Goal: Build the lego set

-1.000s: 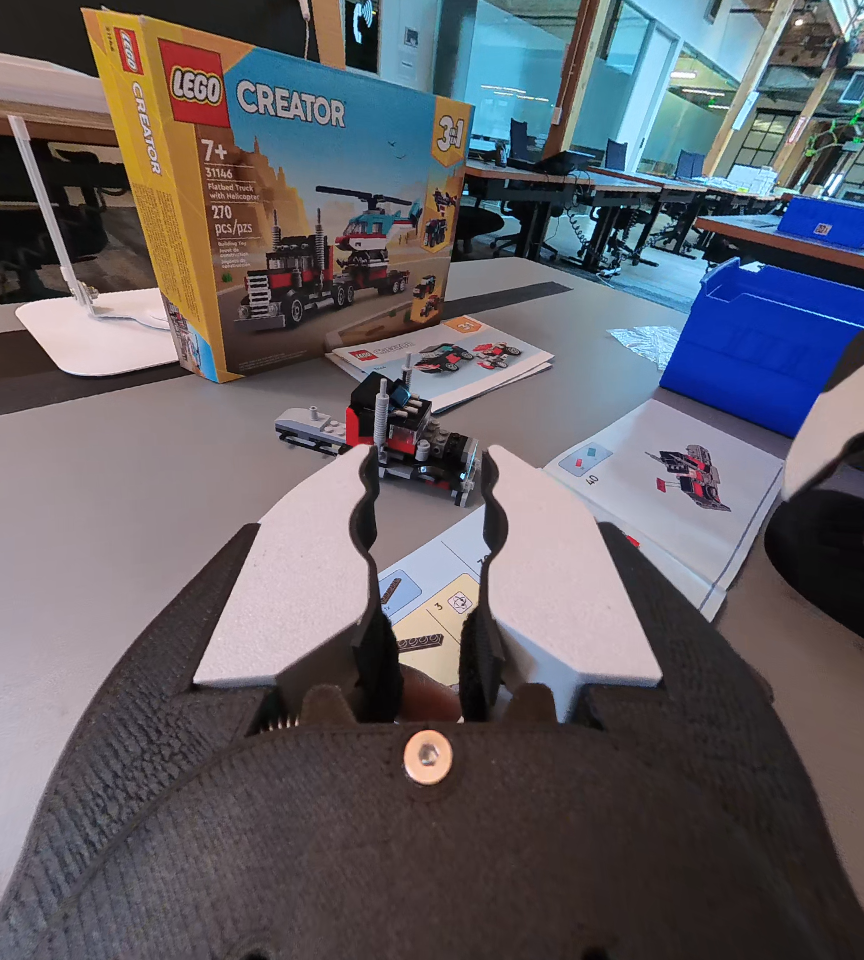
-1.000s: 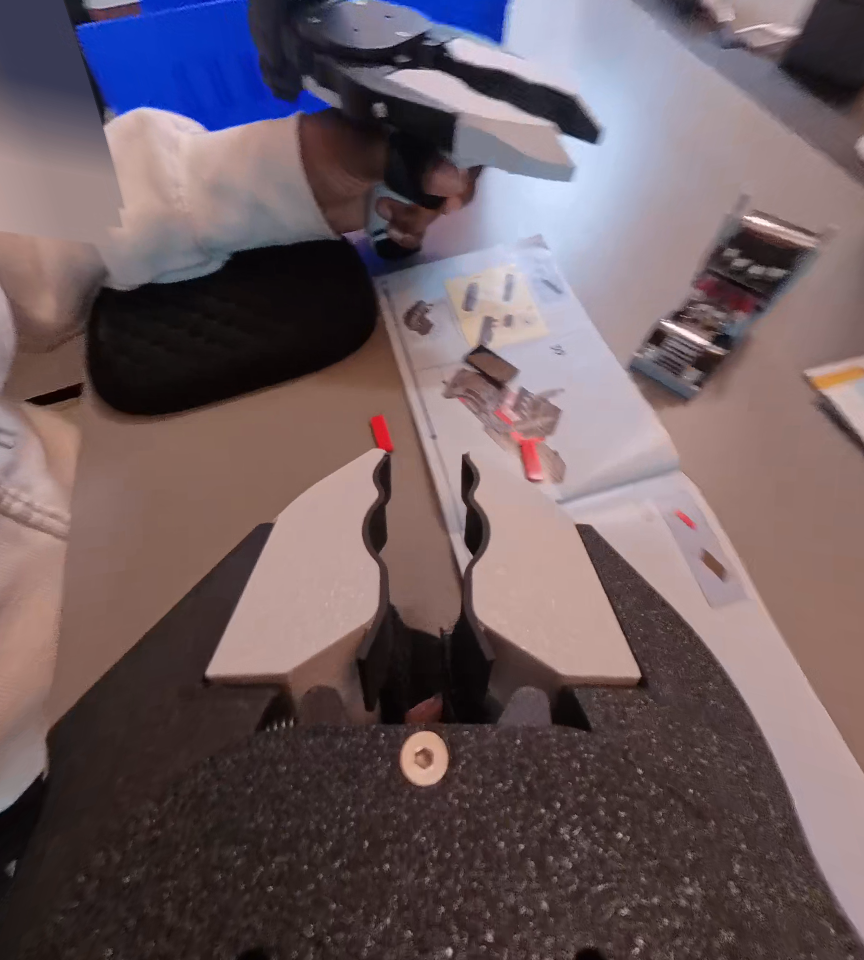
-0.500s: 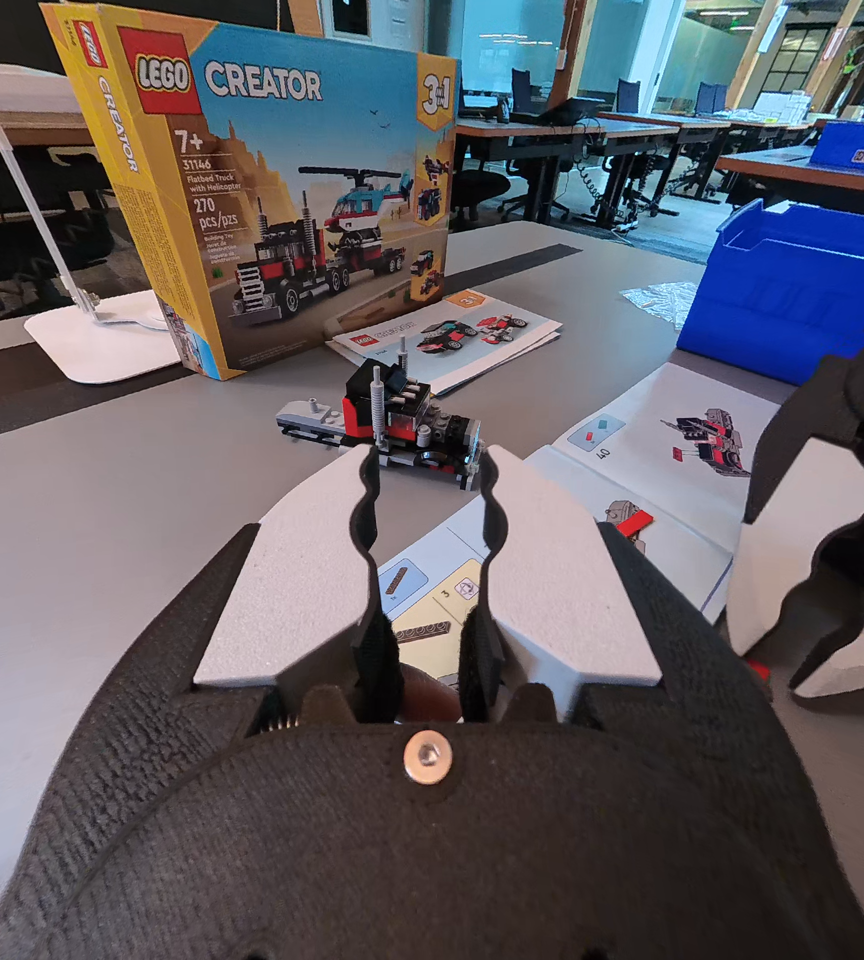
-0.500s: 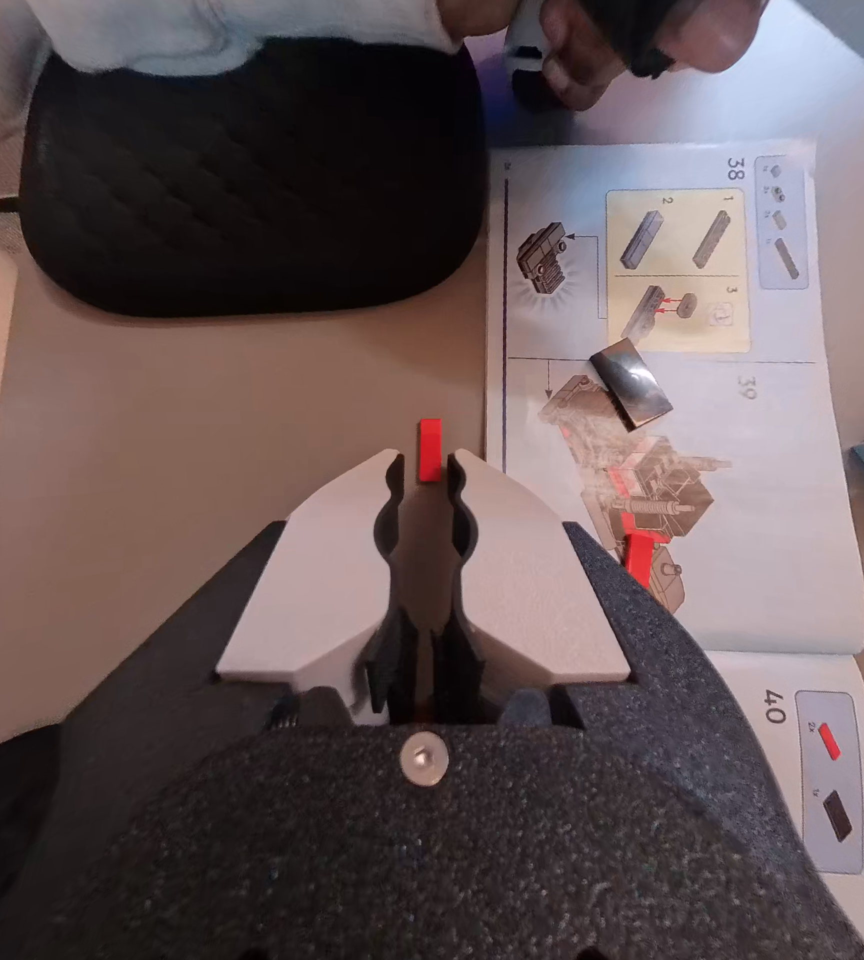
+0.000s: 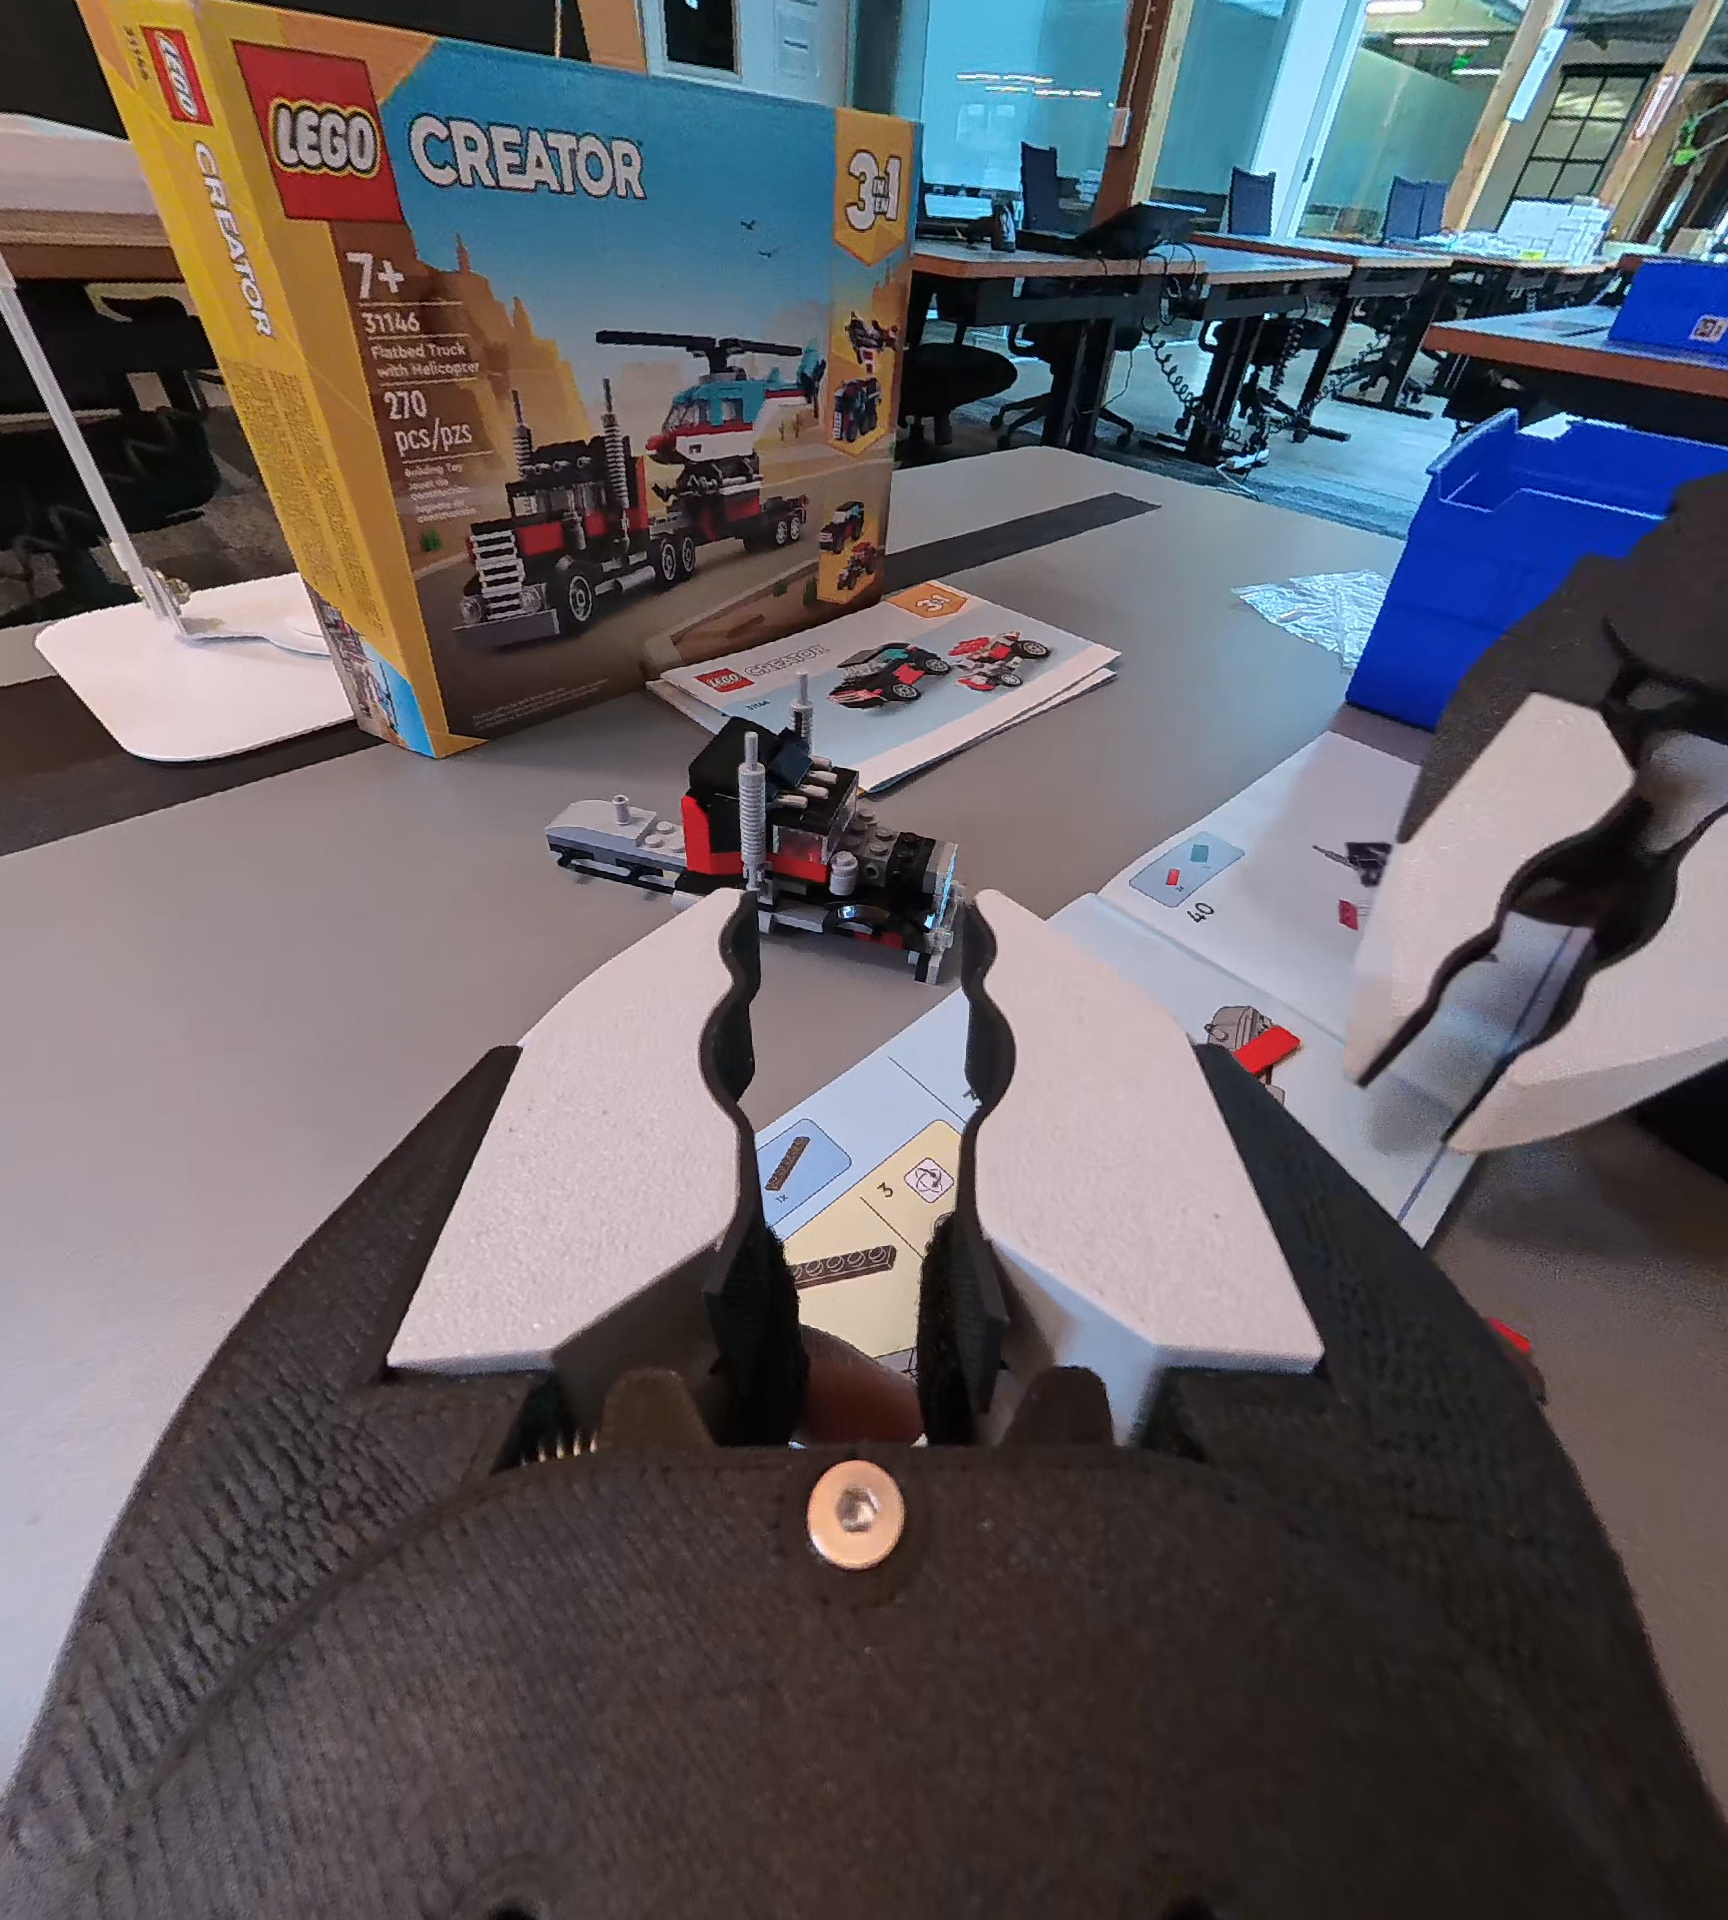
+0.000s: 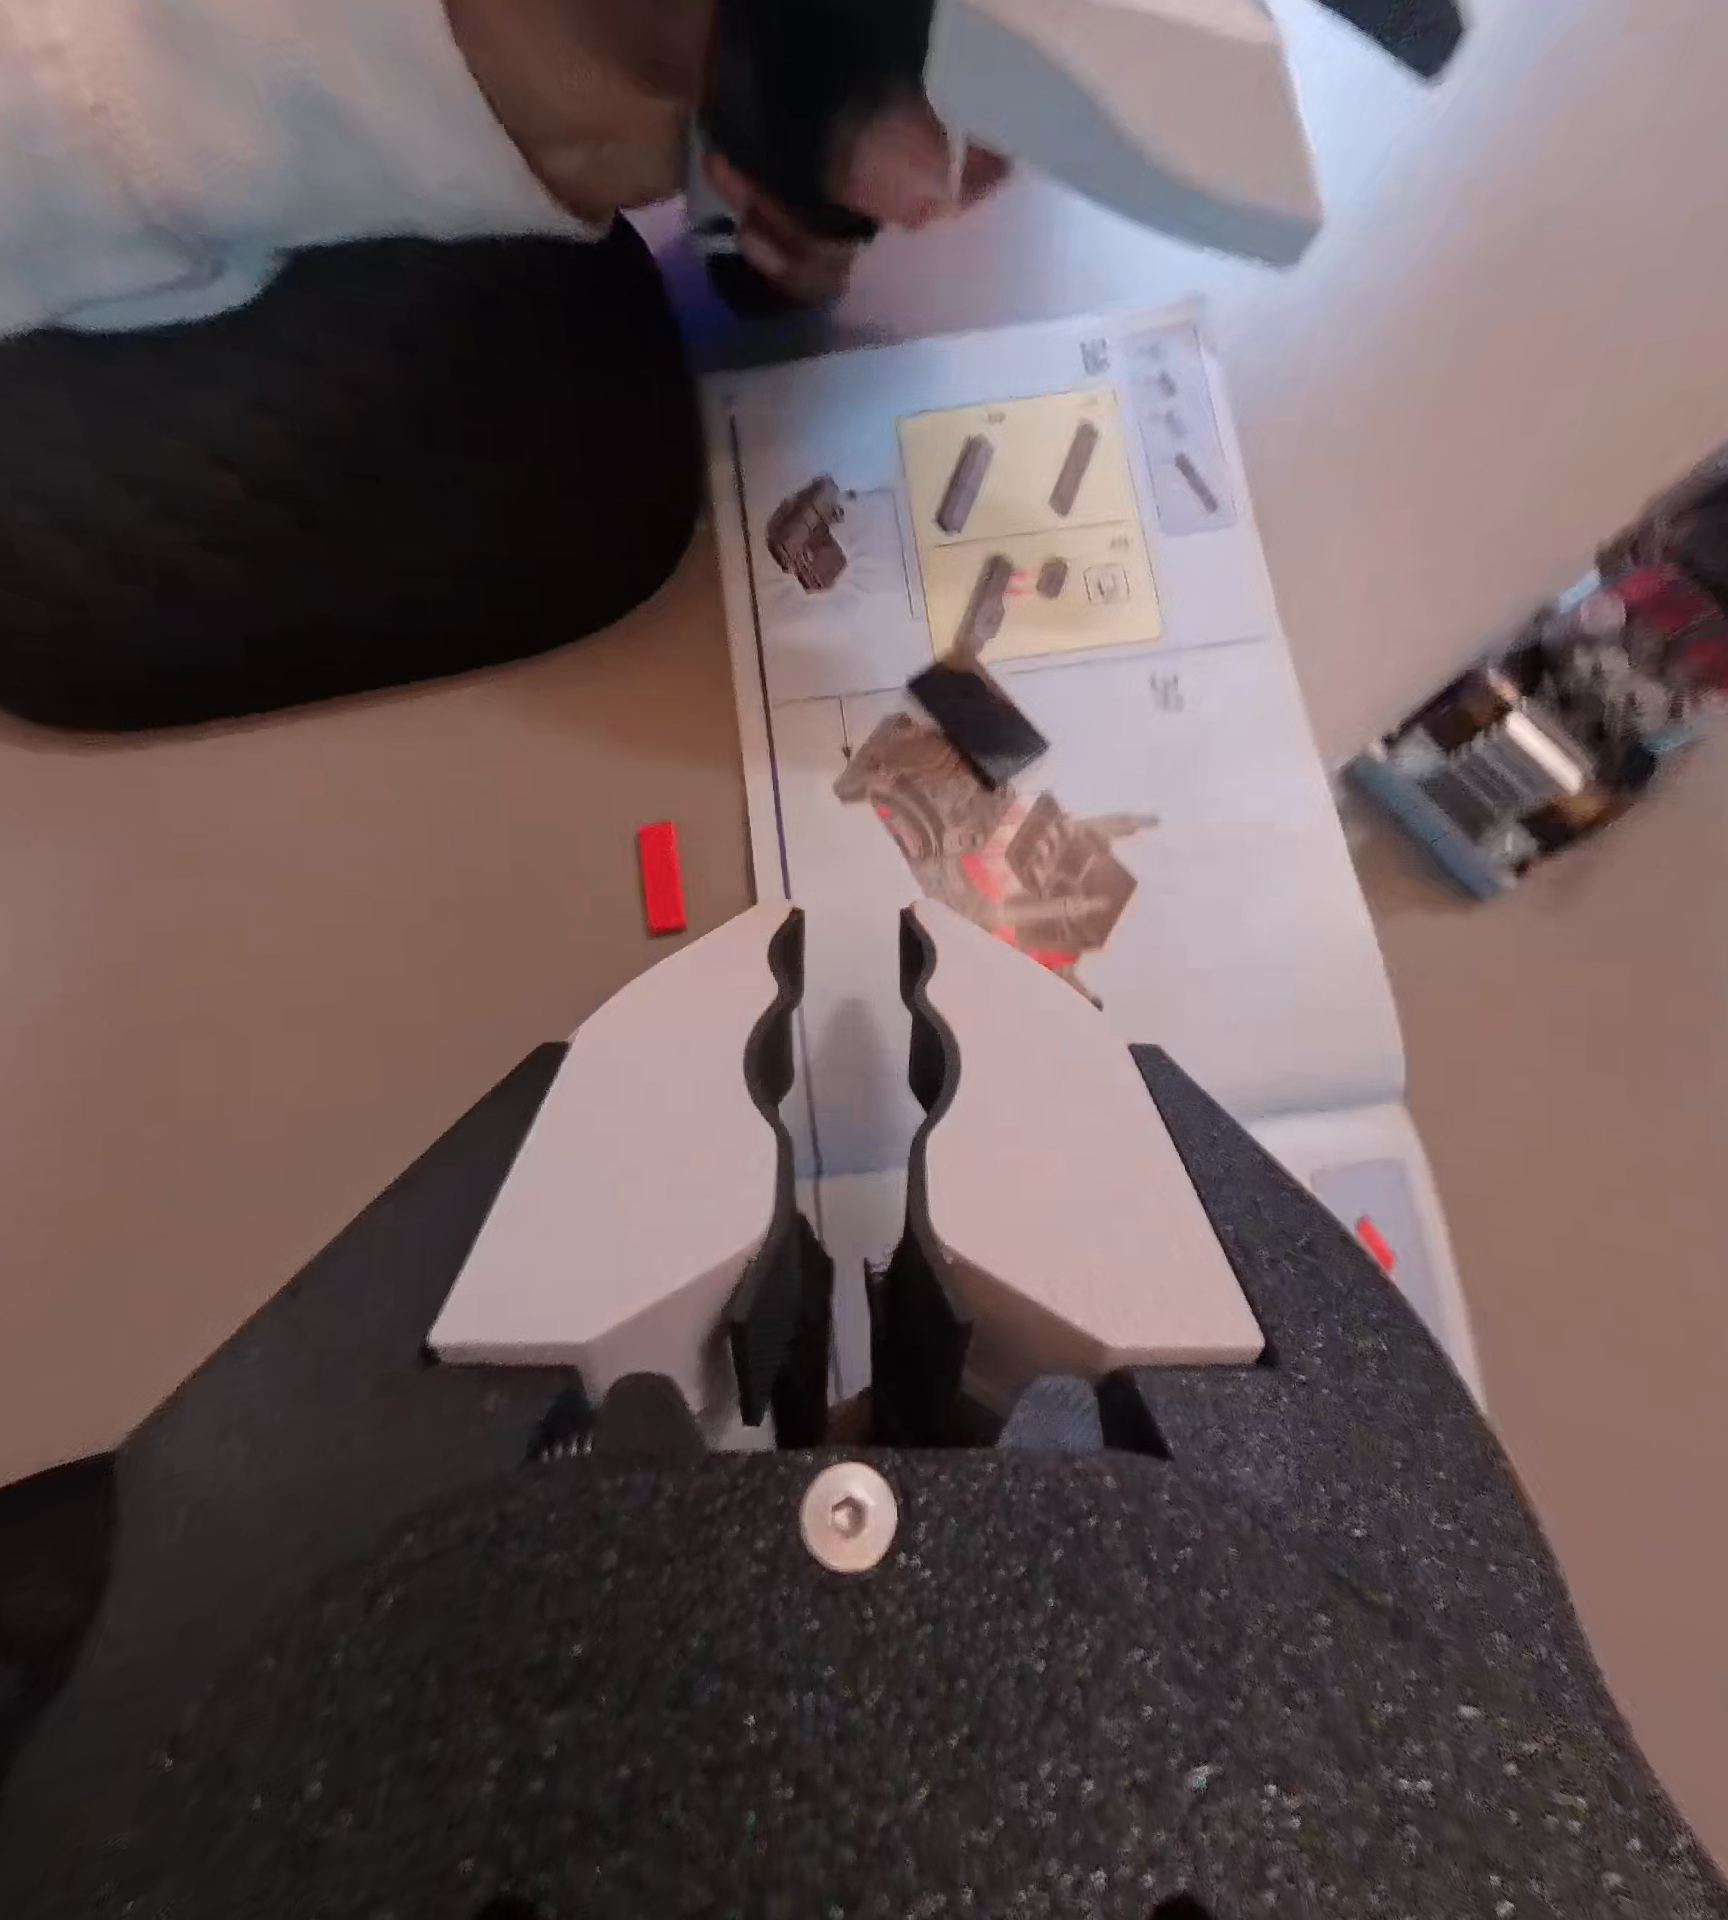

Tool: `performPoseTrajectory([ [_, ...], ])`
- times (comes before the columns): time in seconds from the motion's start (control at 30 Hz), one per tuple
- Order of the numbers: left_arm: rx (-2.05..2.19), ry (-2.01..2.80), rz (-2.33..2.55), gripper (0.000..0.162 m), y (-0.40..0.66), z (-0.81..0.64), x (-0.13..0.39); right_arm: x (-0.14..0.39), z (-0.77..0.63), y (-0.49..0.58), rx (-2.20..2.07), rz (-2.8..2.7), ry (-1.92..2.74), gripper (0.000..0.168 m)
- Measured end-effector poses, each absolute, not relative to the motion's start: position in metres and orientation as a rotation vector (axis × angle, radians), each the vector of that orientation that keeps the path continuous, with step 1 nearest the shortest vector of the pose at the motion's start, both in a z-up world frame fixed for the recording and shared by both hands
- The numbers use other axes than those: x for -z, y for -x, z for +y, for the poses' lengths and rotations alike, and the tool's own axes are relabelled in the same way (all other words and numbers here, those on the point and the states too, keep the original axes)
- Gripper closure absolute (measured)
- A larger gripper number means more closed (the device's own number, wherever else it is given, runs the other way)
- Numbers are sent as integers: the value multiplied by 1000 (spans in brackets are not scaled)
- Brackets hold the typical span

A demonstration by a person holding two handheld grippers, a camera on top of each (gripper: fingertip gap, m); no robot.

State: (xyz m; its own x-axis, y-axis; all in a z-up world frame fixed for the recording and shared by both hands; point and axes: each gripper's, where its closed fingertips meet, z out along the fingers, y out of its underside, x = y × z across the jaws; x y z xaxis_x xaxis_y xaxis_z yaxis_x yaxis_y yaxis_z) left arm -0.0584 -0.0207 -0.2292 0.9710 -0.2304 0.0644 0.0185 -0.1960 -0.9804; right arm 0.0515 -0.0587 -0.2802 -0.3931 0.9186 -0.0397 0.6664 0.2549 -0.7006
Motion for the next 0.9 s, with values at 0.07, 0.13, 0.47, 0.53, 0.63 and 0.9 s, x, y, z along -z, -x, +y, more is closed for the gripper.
performPoseTrajectory([
  [0.07,221,1753,141,125,61,-21,228,277,-66,-39,-937,-2243,1318,142],
  [0.13,166,1718,74,127,73,-22,220,277,-70,-25,-932,-2357,1143,139],
  [0.47,257,1631,-39,130,87,-27,208,307,-56,7,-924,-2676,889,146],
  [0.53,257,1644,-25,130,84,-26,211,307,-55,6,-928,-2664,895,152],
  [0.63,246,1660,-15,130,84,-25,214,307,-53,4,-938,-2572,1050,152],
  [0.9,298,1689,25,130,78,-16,218,259,26,2,-1034,-1621,1850,152],
])
